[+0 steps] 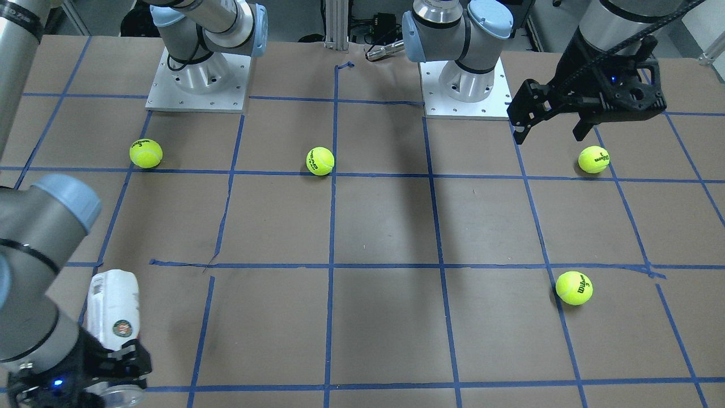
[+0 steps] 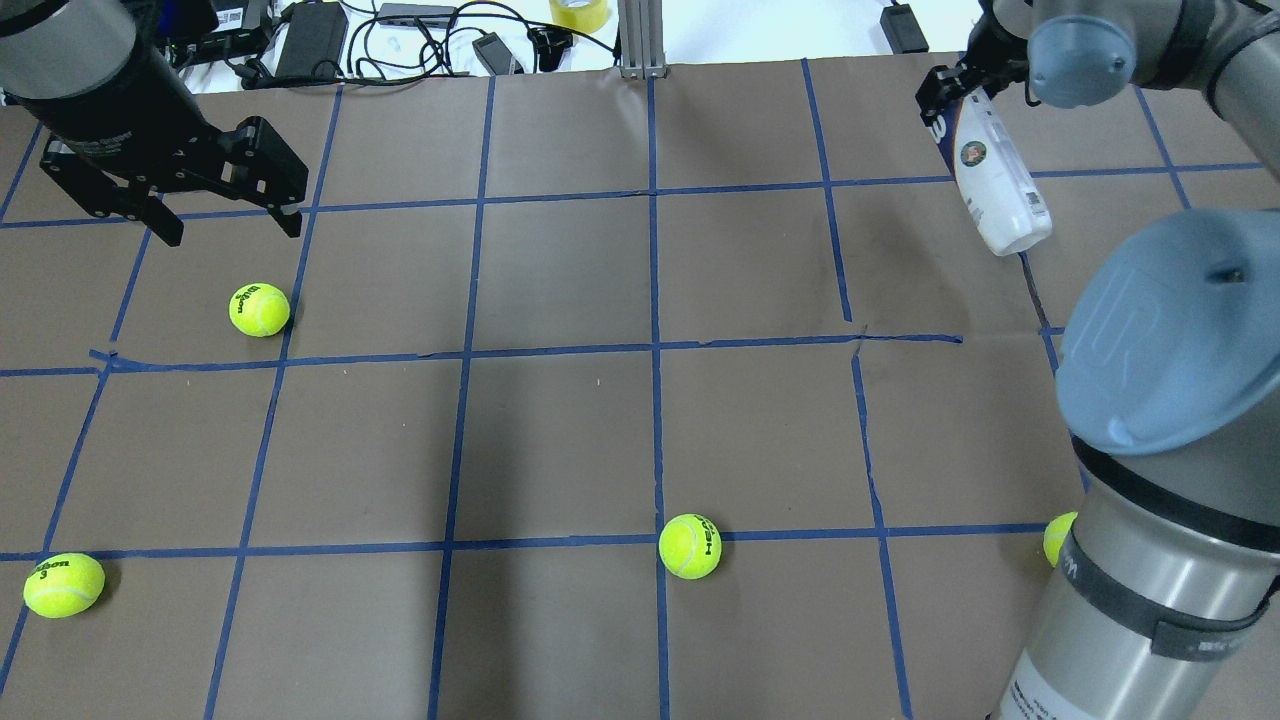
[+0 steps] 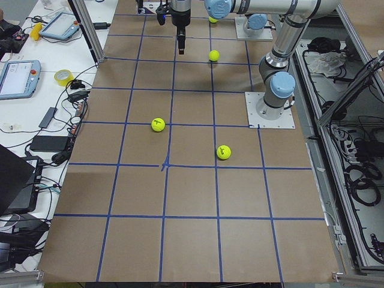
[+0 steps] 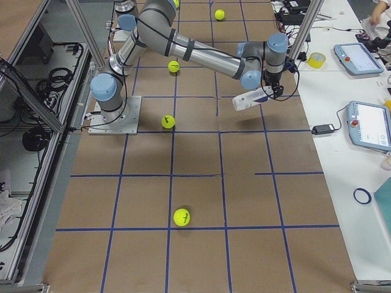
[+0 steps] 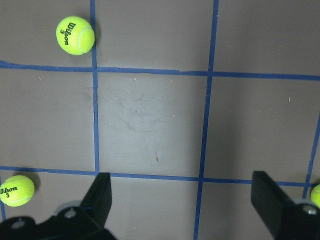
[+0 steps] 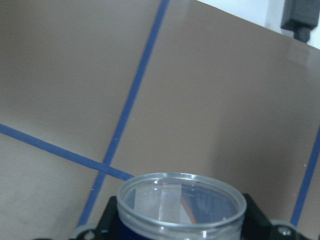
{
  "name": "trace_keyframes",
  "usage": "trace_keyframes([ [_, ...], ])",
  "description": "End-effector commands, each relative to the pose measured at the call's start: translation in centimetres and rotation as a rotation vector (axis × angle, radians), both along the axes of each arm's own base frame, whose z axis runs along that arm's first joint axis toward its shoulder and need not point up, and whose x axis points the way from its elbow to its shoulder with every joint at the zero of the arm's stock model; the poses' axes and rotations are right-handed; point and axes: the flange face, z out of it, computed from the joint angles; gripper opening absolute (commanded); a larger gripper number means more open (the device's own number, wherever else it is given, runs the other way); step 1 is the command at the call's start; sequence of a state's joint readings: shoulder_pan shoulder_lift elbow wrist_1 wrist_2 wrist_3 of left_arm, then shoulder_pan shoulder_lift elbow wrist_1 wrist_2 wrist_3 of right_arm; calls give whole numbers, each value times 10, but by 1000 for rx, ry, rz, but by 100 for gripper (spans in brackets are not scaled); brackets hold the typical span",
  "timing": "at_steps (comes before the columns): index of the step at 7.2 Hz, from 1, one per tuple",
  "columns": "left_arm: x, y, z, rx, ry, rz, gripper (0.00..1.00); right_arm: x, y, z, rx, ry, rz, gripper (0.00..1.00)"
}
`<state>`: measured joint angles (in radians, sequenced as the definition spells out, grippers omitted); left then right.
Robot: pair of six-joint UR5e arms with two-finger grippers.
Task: Lift up tennis ball bucket
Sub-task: 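Carry the can with the right gripper toward the table center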
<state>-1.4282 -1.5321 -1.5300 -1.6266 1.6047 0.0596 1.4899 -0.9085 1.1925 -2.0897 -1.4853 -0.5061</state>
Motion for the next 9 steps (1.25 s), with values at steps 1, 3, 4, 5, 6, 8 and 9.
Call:
trace_keyframes([
  [1,6,0,1,-1,2,14,100,160,41,13,6,4,237,50],
  [3,11,0,2,-4,0,23,100,309,108,8,-5,21,493,50],
  [4,23,-2,2,-4,7,29,100,338,126,0,-11,53,682,49],
  [5,28,-3,2,-13,44,22,100,341,129,-6,-19,73,802,49],
  [6,32,-3,1,-11,50,28,100,350,128,-30,-42,63,951,46],
  [8,33,-3,1,-10,42,29,100,395,156,-60,-90,46,1199,50],
  [9,33,-2,1,-9,38,30,100,418,174,-71,-85,53,1288,53],
])
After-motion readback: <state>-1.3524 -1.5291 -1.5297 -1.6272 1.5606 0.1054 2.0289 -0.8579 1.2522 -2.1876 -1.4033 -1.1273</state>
